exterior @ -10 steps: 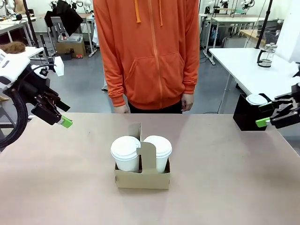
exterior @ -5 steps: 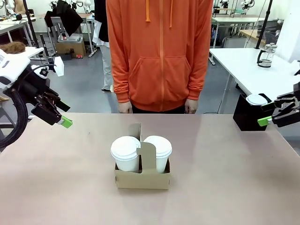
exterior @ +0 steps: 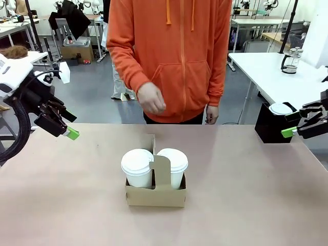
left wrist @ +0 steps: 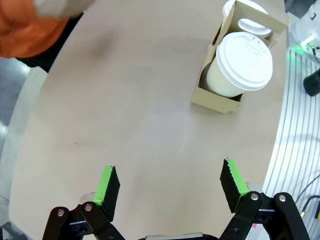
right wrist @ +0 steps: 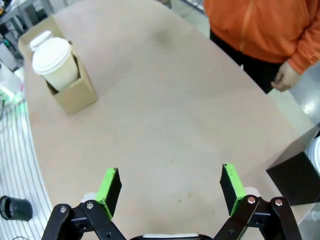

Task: Pour a drink into a cup and package it in a carrier.
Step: Insert the held 600 ml Paper Cup into the Cup Carrier.

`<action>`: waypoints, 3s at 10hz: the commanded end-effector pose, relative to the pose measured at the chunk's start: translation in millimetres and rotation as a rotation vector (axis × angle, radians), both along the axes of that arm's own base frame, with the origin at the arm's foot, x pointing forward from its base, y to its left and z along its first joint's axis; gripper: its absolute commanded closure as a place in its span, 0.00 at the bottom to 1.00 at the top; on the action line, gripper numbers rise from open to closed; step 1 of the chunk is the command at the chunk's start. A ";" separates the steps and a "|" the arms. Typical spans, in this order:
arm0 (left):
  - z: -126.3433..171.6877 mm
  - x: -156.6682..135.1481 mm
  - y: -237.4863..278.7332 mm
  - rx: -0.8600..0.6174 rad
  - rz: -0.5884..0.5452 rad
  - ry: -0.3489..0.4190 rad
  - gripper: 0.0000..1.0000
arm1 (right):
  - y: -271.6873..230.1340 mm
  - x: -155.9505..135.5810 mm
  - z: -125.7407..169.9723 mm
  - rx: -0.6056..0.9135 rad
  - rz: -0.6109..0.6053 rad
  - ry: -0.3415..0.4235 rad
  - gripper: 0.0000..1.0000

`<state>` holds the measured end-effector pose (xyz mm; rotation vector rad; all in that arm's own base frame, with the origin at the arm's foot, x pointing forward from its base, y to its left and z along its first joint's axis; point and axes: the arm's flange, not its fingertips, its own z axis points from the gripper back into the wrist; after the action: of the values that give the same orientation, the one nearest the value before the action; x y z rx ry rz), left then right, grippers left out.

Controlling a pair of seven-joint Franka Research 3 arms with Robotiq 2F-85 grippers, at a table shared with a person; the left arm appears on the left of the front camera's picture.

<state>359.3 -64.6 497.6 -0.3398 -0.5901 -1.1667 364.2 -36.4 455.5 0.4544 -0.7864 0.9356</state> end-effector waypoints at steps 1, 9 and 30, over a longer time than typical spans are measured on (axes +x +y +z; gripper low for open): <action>0.9 -1.0 -0.8 -0.018 0.003 0.010 0.00 | -1.5 -1.1 -1.2 -0.013 -0.005 0.002 0.00; 0.9 -1.0 -0.8 -0.018 0.003 0.010 0.00 | -1.5 -1.1 -1.2 -0.013 -0.005 0.002 0.00; 0.9 -1.0 -0.8 -0.018 0.003 0.010 0.00 | -1.5 -1.1 -1.2 -0.013 -0.005 0.002 0.00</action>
<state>359.3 -64.6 497.6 -0.3399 -0.5900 -1.1667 364.3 -36.4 455.6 0.4529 -0.7871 0.9361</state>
